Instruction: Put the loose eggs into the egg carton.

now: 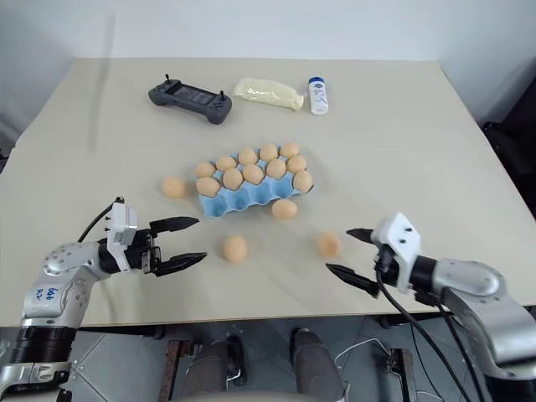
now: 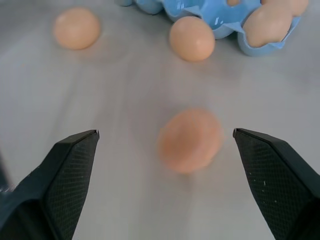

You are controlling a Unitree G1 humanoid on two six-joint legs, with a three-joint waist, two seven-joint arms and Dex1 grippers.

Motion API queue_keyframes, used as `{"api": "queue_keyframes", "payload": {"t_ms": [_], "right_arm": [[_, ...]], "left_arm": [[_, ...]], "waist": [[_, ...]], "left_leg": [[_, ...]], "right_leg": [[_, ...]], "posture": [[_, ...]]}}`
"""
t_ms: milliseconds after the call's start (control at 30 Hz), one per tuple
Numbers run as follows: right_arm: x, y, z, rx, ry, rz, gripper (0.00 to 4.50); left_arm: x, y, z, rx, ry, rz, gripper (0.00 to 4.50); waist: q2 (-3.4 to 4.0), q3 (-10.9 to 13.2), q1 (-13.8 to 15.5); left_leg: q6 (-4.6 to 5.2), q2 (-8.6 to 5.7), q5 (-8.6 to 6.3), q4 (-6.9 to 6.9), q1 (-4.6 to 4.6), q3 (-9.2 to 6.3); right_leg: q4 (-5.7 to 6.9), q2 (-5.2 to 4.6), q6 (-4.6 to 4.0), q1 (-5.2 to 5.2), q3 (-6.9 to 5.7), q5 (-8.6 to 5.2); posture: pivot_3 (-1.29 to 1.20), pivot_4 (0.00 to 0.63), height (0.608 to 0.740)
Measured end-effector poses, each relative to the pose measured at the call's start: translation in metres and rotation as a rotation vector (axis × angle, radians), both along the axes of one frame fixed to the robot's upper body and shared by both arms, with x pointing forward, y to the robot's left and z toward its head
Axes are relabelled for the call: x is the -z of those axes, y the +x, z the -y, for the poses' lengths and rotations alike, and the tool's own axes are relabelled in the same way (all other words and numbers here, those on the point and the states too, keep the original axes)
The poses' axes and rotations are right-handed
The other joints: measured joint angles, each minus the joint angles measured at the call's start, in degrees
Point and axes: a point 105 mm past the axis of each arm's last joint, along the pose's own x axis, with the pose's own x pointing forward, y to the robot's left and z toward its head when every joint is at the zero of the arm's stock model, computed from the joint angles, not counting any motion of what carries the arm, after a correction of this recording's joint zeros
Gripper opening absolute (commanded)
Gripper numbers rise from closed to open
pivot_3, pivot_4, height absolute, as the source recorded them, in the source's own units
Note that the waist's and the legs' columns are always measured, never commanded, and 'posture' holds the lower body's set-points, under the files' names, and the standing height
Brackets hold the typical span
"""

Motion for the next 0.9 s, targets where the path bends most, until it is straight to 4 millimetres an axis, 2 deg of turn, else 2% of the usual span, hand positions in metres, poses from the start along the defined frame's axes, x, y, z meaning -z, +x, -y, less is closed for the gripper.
{"api": "queue_keyframes", "payload": {"t_ms": [167,400,633,667,767,900], "right_arm": [[0.013,0.019,-0.008,-0.016,-0.026,-0.021,4.5],[0.029,0.033,-0.008,-0.003,-0.08,-0.073,4.5],[0.031,0.034,-0.006,0.006,-0.093,-0.089,2.19],[0.03,0.034,-0.007,0.005,-0.093,-0.087,2.03],[0.024,0.035,-0.008,0.008,-0.086,-0.062,1.97],[-0.009,0.054,-0.014,0.052,-0.028,0.064,1.96]], "left_arm": [[0.003,-0.011,-0.002,0.028,0.013,-0.001,4.49],[0.014,-0.02,-0.006,0.019,0.041,0.002,4.49],[0.013,-0.019,-0.007,-0.002,0.05,0.036,4.5],[0.012,-0.018,-0.008,-0.007,0.049,0.047,4.5],[0.007,-0.016,-0.015,-0.064,0.046,0.077,4.5],[0.009,-0.025,-0.026,-0.112,0.052,0.072,4.5]], "waist": [[0.02,0.01,0.52],[0.02,0.01,0.62],[0.03,0.01,0.65],[0.03,0.01,0.66],[0.03,0.01,0.53],[0.04,0.01,-0.25]], "left_leg": [[-0.01,0.02,-0.06,-0.05,-0.08,0.04],[-0.01,0.04,-0.07,-0.04,-0.06,0.11],[-0.01,0.04,-0.07,-0.06,-0.07,0.12],[-0.01,0.04,-0.07,-0.06,-0.07,0.12],[-0.01,0.05,-0.07,-0.06,-0.05,0.14],[-0.01,0.08,-0.07,-0.05,0.01,0.29]], "right_leg": [[0.03,-0.03,-0.02,-0.16,-0.12,-0.01],[0.03,-0.1,-0.02,-0.16,-0.11,-0.01],[0.03,-0.11,-0.02,-0.17,-0.12,-0.01],[0.03,-0.11,-0.02,-0.17,-0.13,-0.01],[0.04,-0.1,-0.02,-0.18,-0.12,-0.01],[0.11,-0.1,-0.01,-0.22,-0.06,0.0]], "posture": [[0.0,0.15,0.74],[0.0,0.15,0.74],[0.0,0.15,0.74],[0.0,0.15,0.74],[0.0,0.15,0.74],[0.0,0.15,0.74]]}}
